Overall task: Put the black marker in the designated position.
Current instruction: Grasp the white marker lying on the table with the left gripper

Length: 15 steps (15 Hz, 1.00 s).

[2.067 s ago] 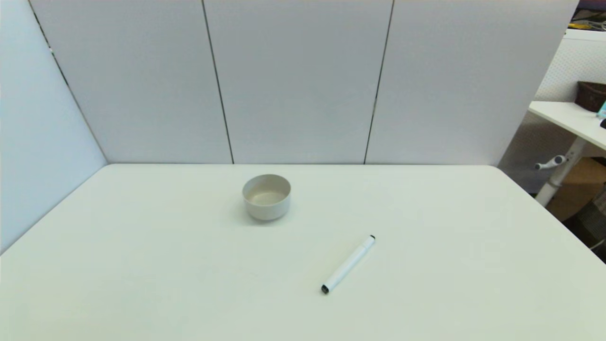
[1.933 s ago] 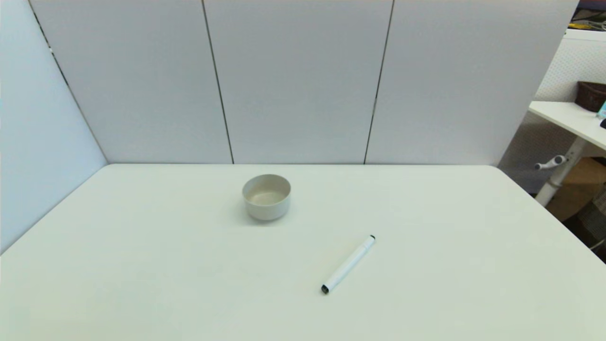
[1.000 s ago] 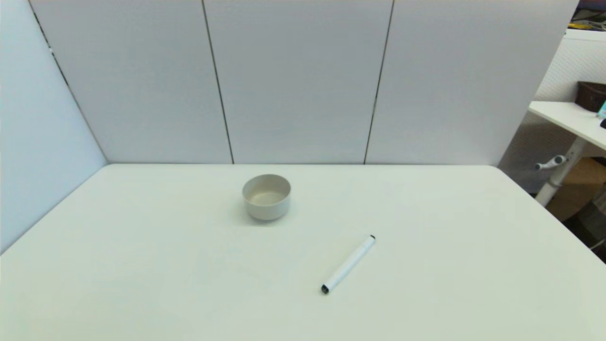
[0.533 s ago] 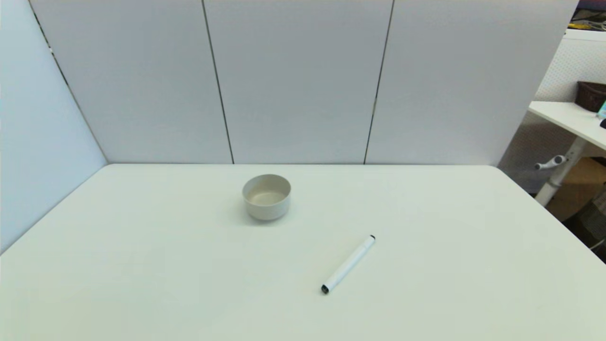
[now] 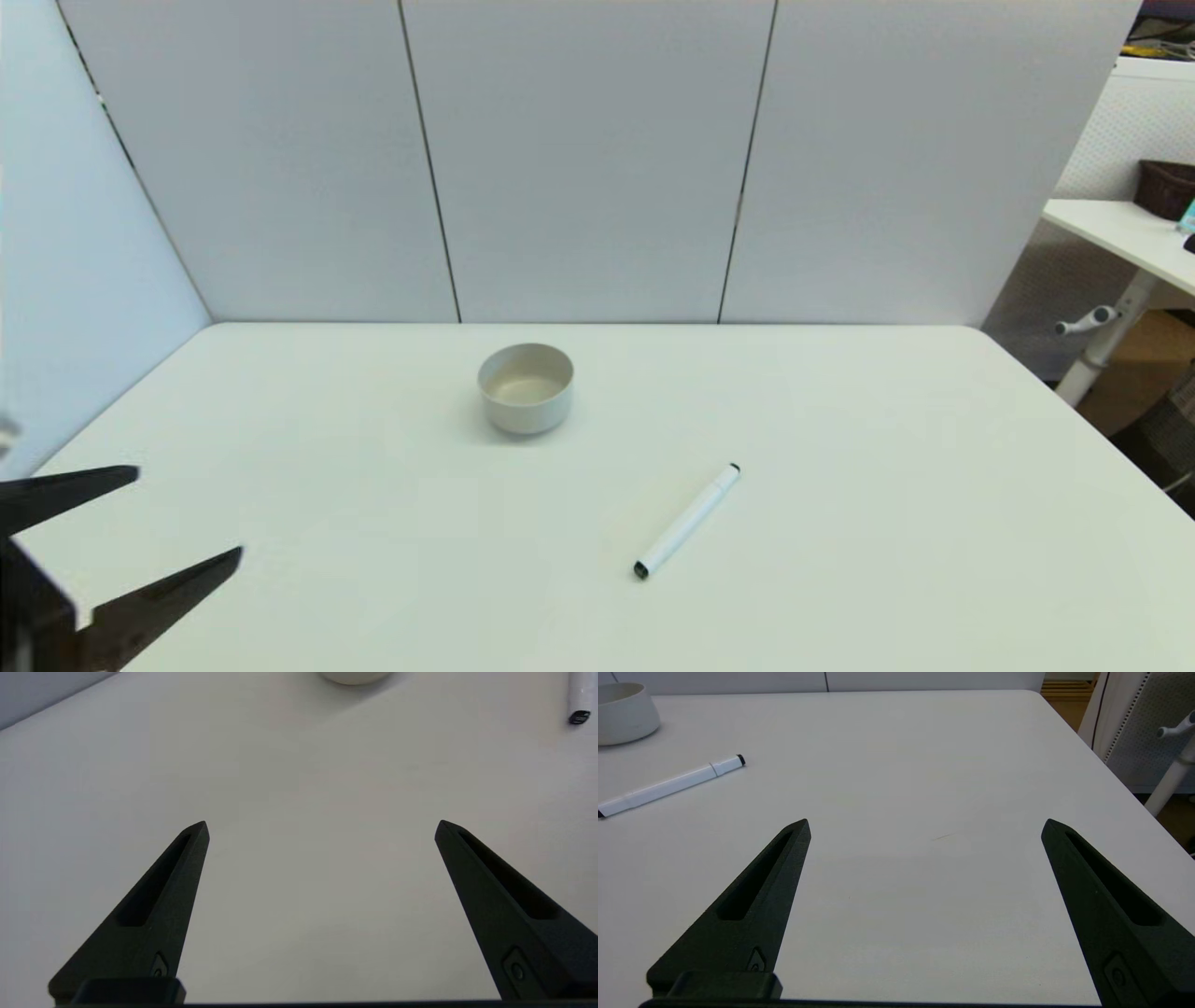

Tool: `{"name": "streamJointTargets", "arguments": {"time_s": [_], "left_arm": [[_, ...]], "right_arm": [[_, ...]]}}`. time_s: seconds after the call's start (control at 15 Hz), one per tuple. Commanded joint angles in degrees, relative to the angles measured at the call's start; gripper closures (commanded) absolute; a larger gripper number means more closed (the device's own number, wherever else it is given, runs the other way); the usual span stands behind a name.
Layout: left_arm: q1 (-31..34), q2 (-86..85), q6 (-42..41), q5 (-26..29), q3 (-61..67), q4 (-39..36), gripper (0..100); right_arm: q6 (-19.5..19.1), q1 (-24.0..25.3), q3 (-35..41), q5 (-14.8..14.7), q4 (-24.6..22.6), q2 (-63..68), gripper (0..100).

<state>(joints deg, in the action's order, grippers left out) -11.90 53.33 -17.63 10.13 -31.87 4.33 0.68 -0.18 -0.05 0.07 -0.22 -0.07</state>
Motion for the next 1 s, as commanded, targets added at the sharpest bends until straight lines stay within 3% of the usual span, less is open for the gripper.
{"name": "streamJointTargets", "arguments": {"time_s": [0.07, 0.47, 0.67, 1.0], "left_arm": [[-12.9, 32.2, -0.6, 1.5, -6.5, -20.6, 0], [-24.6, 48.9, 5.1, 0.9, -21.2, -20.4, 0], [-30.3, 53.0, 6.6, -5.6, -26.1, -20.7, 0], [-37.2, 56.6, 9.5, -11.4, -29.7, -20.7, 0]], "right_arm": [[0.0, 0.0, 0.0, 0.0, 0.0, 0.1, 0], [0.0, 0.0, 0.0, 0.0, 0.0, 0.1, 0], [0.0, 0.0, 0.0, 0.0, 0.0, 0.1, 0], [0.0, 0.0, 0.0, 0.0, 0.0, 0.1, 0]]}}
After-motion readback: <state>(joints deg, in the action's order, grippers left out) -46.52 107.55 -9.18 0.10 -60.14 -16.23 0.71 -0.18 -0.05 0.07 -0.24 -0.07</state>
